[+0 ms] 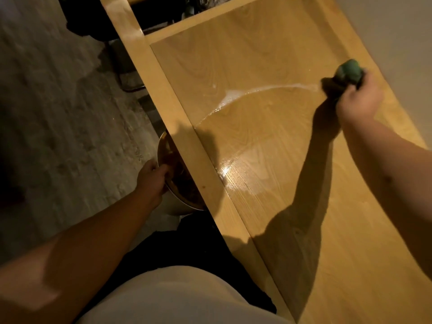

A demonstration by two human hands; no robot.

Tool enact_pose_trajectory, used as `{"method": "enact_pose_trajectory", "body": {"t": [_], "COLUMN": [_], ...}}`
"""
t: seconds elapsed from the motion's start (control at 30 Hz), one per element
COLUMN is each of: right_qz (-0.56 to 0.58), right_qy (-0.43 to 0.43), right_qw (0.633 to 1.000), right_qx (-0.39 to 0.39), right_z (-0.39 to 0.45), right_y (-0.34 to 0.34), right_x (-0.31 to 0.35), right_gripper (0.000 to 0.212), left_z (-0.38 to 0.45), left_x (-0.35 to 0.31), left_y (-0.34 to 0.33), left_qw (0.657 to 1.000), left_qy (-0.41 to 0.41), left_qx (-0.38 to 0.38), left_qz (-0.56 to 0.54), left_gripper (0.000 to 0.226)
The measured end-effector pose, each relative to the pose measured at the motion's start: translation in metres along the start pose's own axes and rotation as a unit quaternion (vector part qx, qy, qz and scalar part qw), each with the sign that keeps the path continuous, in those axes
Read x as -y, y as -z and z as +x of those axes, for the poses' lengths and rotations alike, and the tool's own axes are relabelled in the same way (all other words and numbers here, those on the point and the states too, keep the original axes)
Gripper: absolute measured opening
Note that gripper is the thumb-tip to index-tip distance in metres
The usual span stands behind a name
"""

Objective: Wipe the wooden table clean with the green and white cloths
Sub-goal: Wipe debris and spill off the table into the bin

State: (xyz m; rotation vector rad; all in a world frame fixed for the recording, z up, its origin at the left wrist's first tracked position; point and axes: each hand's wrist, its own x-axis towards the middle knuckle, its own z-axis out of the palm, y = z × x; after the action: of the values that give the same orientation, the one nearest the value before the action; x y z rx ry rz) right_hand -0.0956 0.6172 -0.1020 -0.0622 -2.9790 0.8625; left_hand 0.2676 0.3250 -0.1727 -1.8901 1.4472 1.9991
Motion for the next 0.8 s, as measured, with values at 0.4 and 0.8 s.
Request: {"method": "enact_pose_trajectory", "body": {"t": [0.4,0.8], "right_qz": [-0.123,-0.060], "right_qy": [0.114,0.270], "right_qw": [0.973,0.922], "right_qx": [0.158,0.272], "right_z": [-0.020,-0.103], "right_y": [-0.076,-0.108], "right_x": [0.056,0.114], "right_gripper": [0.074,0.075], "left_z": [0.011,0.009], "left_x": [0.007,0.008], "left_y": [-0.006,0.000], "left_qw": [1.000,0.999], "left_qy": [0.009,-0.001], "left_qx": [0.012,0.020], "left_qz": [-0.027,-0.033], "left_gripper": [0.011,0.019]}}
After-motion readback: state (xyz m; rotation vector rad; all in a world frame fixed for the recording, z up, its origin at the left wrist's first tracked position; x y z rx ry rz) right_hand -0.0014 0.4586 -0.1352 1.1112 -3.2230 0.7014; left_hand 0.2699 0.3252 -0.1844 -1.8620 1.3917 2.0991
